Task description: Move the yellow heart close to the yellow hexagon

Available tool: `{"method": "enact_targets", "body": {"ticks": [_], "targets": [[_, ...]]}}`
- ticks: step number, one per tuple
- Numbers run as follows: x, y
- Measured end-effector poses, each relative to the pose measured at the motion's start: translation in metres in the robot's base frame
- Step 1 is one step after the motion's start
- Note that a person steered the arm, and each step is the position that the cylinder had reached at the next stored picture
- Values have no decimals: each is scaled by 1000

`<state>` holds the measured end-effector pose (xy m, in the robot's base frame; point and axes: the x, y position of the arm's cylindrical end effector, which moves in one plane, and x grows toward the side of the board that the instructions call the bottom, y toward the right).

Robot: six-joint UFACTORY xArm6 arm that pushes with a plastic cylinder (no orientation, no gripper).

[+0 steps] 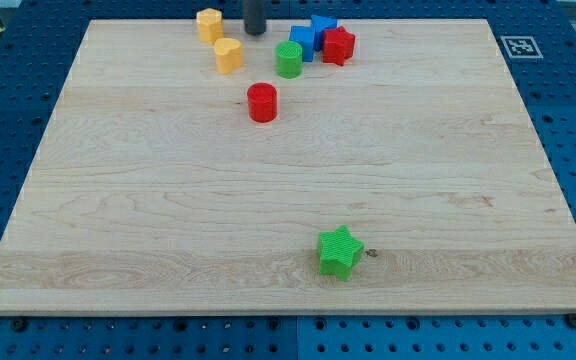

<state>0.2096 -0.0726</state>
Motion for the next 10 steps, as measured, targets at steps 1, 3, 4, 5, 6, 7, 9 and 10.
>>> {"method": "enact_targets", "body": {"ticks": [1,3,4,5,6,7,9,10], "targets": [[0,-63],[-4,-109],[-4,-63],[5,-20],[21,14],[46,14],[72,-81],[60,-63]]}}
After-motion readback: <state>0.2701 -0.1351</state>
